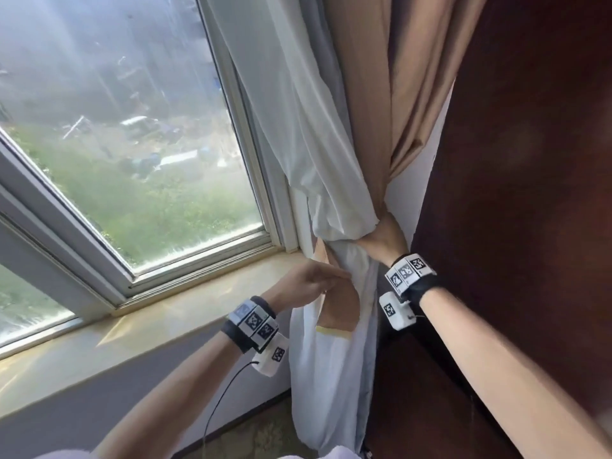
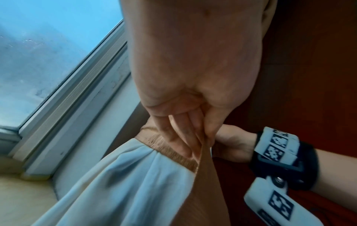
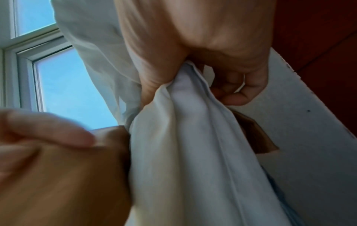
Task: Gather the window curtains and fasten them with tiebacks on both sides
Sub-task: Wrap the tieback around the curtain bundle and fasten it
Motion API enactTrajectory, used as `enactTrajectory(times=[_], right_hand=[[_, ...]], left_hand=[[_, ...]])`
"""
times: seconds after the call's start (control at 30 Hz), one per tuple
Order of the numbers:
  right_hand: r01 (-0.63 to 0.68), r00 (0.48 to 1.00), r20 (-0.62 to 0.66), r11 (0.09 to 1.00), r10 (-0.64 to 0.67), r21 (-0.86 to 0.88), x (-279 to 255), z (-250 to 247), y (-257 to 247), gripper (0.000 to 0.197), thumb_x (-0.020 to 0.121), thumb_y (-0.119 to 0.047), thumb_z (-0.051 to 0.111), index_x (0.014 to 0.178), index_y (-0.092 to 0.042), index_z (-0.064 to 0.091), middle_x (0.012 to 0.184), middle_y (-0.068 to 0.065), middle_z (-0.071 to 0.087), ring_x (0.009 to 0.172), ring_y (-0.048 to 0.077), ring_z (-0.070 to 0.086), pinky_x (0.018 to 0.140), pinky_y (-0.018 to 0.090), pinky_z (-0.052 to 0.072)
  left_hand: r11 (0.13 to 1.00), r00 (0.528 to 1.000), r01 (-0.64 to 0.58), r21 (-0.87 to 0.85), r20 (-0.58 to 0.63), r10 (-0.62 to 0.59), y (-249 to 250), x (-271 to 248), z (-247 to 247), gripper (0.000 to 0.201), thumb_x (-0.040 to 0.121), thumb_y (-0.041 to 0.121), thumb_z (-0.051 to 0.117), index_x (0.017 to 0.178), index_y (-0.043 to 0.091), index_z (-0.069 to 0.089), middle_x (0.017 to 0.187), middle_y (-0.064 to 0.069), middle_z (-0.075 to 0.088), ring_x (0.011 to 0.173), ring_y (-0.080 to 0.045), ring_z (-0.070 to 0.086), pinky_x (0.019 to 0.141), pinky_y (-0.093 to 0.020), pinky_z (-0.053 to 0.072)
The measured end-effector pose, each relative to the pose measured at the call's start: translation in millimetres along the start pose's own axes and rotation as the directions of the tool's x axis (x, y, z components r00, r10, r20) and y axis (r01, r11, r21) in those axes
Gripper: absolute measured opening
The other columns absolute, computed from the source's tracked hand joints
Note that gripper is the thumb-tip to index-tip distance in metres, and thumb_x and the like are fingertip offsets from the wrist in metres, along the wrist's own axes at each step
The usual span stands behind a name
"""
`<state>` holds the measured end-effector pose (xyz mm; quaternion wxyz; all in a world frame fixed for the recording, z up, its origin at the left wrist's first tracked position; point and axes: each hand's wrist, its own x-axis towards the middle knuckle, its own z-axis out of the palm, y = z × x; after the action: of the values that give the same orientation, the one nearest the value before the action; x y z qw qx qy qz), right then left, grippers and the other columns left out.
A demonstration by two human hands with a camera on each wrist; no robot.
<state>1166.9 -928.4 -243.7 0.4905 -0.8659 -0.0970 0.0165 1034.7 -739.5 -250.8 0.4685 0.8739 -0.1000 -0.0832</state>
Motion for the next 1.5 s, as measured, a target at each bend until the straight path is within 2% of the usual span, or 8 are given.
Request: enactTrajectory(times=[0.17, 0.33, 0.5, 0.63, 0.77, 1.0, 1.2, 1.5], right_hand=[[0.087, 0.993, 0.075, 0.995, -0.090, 0.049, -37, -24, 11, 0.127, 0.043, -0.070, 0.094, 0.149, -0.034, 0.034, 0.130, -0.007, 0.061, 0.114, 0.015, 0.065, 0.093, 0.035, 0.058], [0.156, 0.978, 0.098, 0.962, -0.182, 0.225, -86, -62, 48, 0.091, 0.079, -0.035, 0.090, 0.154, -0.039, 0.037, 0.153, -0.014, 0.047, 0.132, 0.003, 0.056, 0.105, 0.031, 0.054], [0.269, 0.957, -0.136, 0.958, -0.255, 0.096, -134, -83, 62, 0.032, 0.086, -0.017, 0.084, 0.112, -0.024, 0.066, 0.107, -0.009, 0.072, 0.099, 0.010, 0.069, 0.080, 0.032, 0.060], [0.188, 0.960, 0.206, 0.981, -0.192, 0.037, -148, -88, 52, 0.028, 0.084, -0.011, 0.084, 0.105, -0.026, 0.074, 0.095, -0.005, 0.077, 0.086, 0.012, 0.073, 0.076, 0.023, 0.053], [0.053, 0.874, 0.483, 0.998, -0.060, 0.028, -149, -75, 44, 0.073, 0.068, -0.034, 0.097, 0.132, -0.028, 0.063, 0.116, -0.008, 0.073, 0.105, 0.008, 0.070, 0.089, 0.016, 0.054], [0.056, 0.971, 0.232, 0.997, -0.066, 0.049, -157, -47, 55, 0.127, 0.047, -0.064, 0.097, 0.153, -0.038, 0.033, 0.144, -0.014, 0.059, 0.133, 0.004, 0.056, 0.116, 0.034, 0.044], [0.081, 0.979, -0.175, 0.986, -0.106, -0.146, -164, -44, 66, 0.023, 0.083, -0.039, 0.080, 0.097, -0.034, 0.062, 0.087, -0.014, 0.072, 0.080, 0.014, 0.072, 0.073, 0.046, 0.061], [0.270, 0.942, -0.213, 0.963, -0.260, 0.018, -161, -71, 46, 0.004, 0.096, -0.019, 0.073, 0.098, -0.018, 0.077, 0.086, -0.010, 0.075, 0.084, 0.007, 0.070, 0.075, 0.026, 0.056]], left_hand=[[0.993, 1.000, -0.013, 0.120, -0.011, 0.015, 8, 5, 16, 0.065, 0.085, -0.011, 0.044, 0.136, 0.021, 0.069, 0.132, 0.010, 0.071, 0.126, 0.000, 0.063, 0.107, -0.022, 0.049], [0.921, 0.979, -0.142, 0.362, -0.085, 0.185, 10, 11, 32, 0.040, 0.091, 0.004, 0.075, 0.126, 0.022, 0.075, 0.114, 0.016, 0.074, 0.089, 0.011, 0.063, 0.078, -0.002, 0.044], [0.788, 0.894, -0.231, 0.570, -0.196, 0.404, 32, 10, 50, 0.011, 0.091, -0.002, 0.068, 0.098, 0.004, 0.074, 0.097, -0.016, 0.075, 0.084, -0.038, 0.070, 0.070, -0.038, 0.057], [0.417, 0.745, -0.348, 0.840, -0.022, 0.667, 35, 9, 66, 0.031, 0.067, -0.007, 0.082, 0.094, 0.008, 0.077, 0.085, -0.011, 0.075, 0.073, -0.032, 0.071, 0.070, -0.036, 0.058], [0.163, 0.629, -0.369, 0.915, 0.116, 0.769, 29, 13, 70, 0.029, 0.078, 0.009, 0.068, 0.103, 0.017, 0.080, 0.100, -0.003, 0.077, 0.100, -0.023, 0.059, 0.095, -0.037, 0.042], [0.081, 0.663, -0.439, 0.895, 0.262, 0.701, 51, 36, 52, 0.017, 0.094, 0.021, 0.065, 0.107, 0.022, 0.076, 0.104, 0.004, 0.075, 0.106, -0.019, 0.063, 0.106, -0.032, 0.034], [0.115, 0.778, -0.373, 0.921, 0.243, 0.579, 54, 36, 44, 0.034, 0.099, 0.027, 0.044, 0.111, 0.026, 0.076, 0.116, 0.004, 0.076, 0.111, -0.021, 0.067, 0.099, -0.035, 0.036], [-0.169, 0.776, -0.130, 0.977, 0.206, 0.596, 61, 21, 41, 0.075, 0.088, 0.040, 0.072, 0.154, 0.023, 0.042, 0.162, -0.003, 0.038, 0.149, -0.029, 0.033, 0.118, -0.049, 0.023]])
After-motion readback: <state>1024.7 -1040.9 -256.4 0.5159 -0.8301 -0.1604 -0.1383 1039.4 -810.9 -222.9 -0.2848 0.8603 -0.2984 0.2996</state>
